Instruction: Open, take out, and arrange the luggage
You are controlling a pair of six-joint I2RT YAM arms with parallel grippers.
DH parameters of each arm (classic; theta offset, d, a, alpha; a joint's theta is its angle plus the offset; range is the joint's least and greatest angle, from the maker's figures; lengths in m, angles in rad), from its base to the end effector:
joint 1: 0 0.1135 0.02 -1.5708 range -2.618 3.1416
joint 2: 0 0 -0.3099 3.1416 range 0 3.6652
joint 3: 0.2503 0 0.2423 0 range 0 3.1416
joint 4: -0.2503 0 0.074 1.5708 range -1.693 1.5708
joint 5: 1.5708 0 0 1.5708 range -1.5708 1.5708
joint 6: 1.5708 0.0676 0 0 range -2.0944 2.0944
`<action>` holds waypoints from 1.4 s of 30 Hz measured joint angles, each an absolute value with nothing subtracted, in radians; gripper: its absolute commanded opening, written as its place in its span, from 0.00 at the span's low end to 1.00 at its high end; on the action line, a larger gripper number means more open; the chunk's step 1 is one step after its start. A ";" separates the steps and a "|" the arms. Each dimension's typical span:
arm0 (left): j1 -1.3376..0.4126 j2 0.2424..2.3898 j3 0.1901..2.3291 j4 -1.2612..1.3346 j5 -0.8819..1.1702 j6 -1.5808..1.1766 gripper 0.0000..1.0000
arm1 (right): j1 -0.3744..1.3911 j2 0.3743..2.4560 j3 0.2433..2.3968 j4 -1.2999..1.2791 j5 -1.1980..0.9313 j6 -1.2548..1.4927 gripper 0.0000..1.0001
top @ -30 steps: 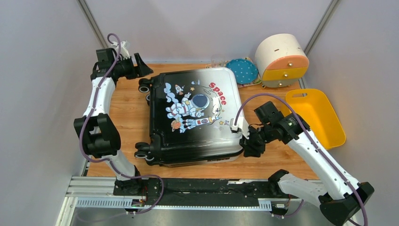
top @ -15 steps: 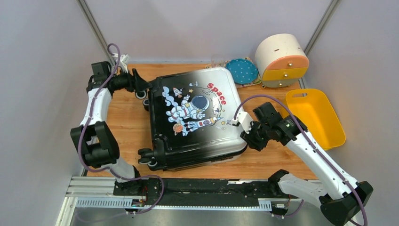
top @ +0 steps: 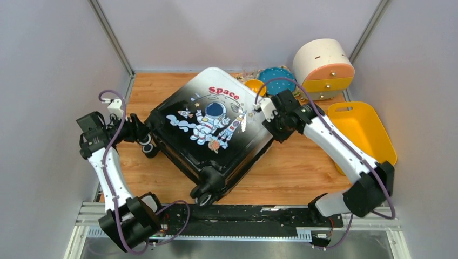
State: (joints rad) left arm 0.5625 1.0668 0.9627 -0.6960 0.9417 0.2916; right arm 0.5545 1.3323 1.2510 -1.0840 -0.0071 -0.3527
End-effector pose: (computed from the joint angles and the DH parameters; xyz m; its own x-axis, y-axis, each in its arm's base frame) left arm 0.1893 0.0547 0.3385 -0.5345 -0.1370 -0.8340 0.3303 0.8744 -0.3553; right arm 0.2051 0.1276 0.3253 -0.5504 -0.7472 -0.3724 -0.7662 0.6293 -0.1301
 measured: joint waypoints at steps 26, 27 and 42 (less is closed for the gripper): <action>0.560 0.749 0.753 -0.846 0.975 0.051 0.72 | 0.600 1.642 1.715 -0.651 -0.250 -0.136 0.77; 0.558 0.737 0.742 -0.844 0.987 0.051 0.71 | 0.607 1.612 1.691 -0.666 -0.275 -0.133 0.77; 0.404 0.783 0.835 -0.922 0.878 -0.039 0.82 | 0.790 1.485 1.504 -0.860 -0.088 -0.163 0.77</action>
State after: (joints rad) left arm 0.4038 0.7826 0.8349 -0.9222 0.8783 -0.0391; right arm 0.7902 1.4845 1.5043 -0.8604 -0.0875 -0.1631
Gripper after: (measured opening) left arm 0.807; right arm 0.787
